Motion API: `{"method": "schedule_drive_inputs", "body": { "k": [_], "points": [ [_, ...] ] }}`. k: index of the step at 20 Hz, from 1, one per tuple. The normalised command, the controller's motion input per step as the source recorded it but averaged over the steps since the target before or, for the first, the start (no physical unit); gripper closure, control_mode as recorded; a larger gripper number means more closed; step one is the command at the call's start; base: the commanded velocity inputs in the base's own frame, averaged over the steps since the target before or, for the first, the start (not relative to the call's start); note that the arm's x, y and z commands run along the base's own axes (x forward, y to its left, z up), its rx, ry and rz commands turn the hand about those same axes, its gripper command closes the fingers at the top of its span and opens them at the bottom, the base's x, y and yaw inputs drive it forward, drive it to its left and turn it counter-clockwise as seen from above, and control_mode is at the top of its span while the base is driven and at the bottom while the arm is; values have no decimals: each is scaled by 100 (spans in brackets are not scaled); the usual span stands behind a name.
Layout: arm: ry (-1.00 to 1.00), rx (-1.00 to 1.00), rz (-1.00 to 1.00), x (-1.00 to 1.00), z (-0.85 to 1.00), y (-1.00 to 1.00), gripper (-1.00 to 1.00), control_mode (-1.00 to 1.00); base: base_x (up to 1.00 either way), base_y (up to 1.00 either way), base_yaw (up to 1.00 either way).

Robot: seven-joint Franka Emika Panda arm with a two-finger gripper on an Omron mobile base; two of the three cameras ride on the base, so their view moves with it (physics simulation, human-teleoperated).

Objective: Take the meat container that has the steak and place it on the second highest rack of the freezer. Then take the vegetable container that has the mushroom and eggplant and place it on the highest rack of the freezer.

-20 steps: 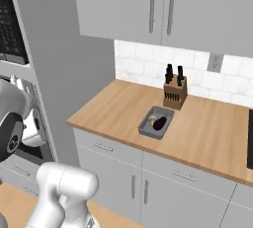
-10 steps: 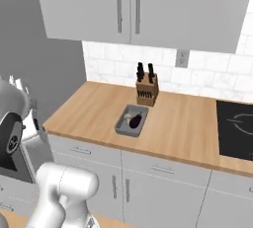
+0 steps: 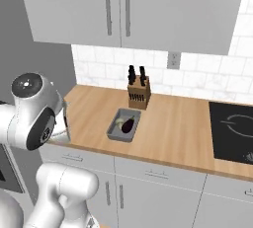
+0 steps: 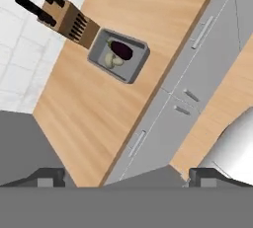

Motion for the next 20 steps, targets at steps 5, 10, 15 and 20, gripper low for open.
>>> {"method": "schedule_drive_inputs", "body": {
  "k": [5,10,15,20],
  "points": [
    [17,0,8,95,-93,-60,-100,-100,0,0,0],
    [12,0,3,100,-74,-66,-100,-100,0,0,0],
    [14,0,0,100,-73,-76,-100,-100,0,0,0],
    [19,1,5,80,-28,-53,-100,-100,0,0,0]
  ]
}}
